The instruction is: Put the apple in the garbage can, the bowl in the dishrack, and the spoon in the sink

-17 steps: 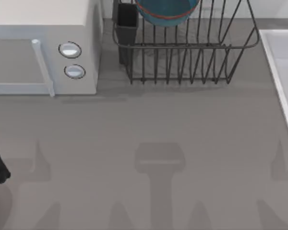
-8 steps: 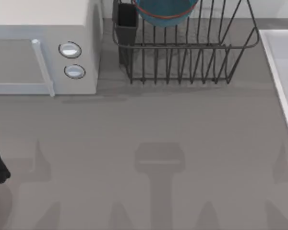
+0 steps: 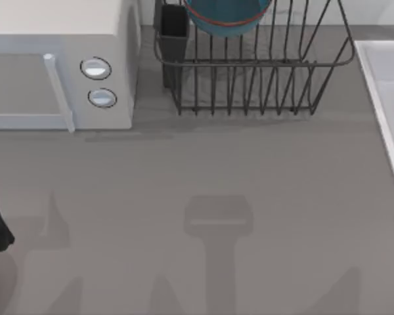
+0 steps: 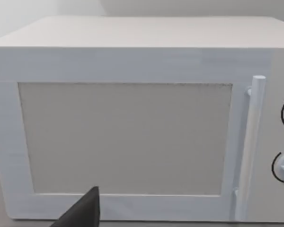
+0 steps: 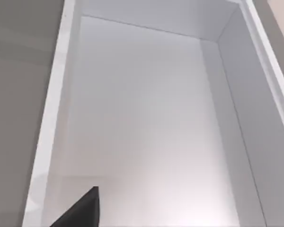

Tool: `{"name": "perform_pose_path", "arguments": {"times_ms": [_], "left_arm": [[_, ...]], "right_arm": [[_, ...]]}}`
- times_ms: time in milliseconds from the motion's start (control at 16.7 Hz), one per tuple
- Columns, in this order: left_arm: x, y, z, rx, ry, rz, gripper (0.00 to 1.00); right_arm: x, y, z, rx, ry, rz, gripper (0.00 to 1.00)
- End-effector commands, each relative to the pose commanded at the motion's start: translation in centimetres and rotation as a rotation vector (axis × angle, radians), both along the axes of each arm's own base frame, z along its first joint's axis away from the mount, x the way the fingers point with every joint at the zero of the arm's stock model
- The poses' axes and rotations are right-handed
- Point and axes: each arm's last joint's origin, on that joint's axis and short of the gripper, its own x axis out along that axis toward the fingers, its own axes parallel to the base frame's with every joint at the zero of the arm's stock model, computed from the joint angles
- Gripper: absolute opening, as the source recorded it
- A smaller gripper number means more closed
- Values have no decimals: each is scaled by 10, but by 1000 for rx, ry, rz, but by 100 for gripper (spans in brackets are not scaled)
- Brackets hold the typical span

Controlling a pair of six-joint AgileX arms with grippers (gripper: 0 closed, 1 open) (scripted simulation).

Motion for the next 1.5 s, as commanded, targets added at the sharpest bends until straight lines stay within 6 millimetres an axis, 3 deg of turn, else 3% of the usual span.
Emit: {"name": "perform_pose_path", "arguments": {"times_ms": [300,660,900,1260,1500], "left_arm": [[0,0,0,0,0,0,100],[0,0,0,0,0,0,100],[0,0,0,0,0,0,100],[0,0,0,0,0,0,100],[0,0,0,0,0,0,100]], "right_arm": [[39,-34,11,-61,498,13,100],[81,-85,-1,15,954,139,100],[89,-106,-4,56,1060,194,100],[90,-106,-5,55,1062,199,100],[94,-109,-32,60,1066,197,100]]}}
